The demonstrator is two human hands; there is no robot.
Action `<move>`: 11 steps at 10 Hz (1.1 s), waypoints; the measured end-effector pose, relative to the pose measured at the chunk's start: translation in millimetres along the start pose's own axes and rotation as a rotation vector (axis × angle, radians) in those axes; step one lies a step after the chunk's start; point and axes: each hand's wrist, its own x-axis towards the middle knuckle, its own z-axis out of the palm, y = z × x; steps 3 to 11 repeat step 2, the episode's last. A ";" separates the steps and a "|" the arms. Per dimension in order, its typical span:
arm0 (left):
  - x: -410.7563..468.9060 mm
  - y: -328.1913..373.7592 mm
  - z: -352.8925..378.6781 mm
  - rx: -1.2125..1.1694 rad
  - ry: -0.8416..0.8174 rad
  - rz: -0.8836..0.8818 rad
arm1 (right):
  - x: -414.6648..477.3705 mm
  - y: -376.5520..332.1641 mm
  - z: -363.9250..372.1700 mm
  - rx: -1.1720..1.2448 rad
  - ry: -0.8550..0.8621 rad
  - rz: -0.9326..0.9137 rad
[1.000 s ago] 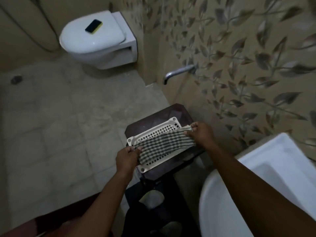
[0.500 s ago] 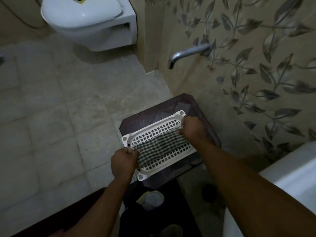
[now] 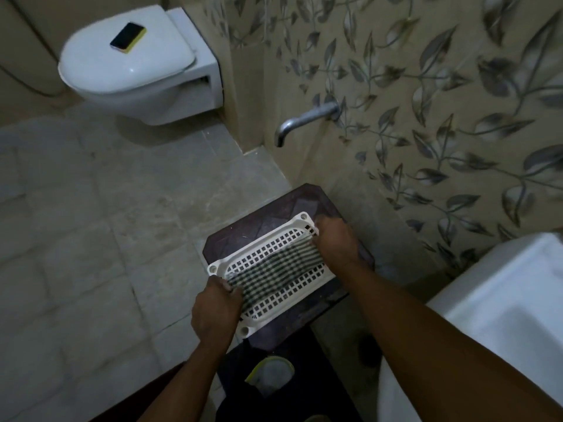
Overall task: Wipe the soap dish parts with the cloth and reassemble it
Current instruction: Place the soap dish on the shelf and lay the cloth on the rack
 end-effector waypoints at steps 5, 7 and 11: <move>-32.1 57.8 -30.9 -0.005 0.009 0.292 | -53.9 10.7 -76.4 0.160 0.108 0.053; -32.1 57.8 -30.9 -0.005 0.009 0.292 | -53.9 10.7 -76.4 0.160 0.108 0.053; -32.1 57.8 -30.9 -0.005 0.009 0.292 | -53.9 10.7 -76.4 0.160 0.108 0.053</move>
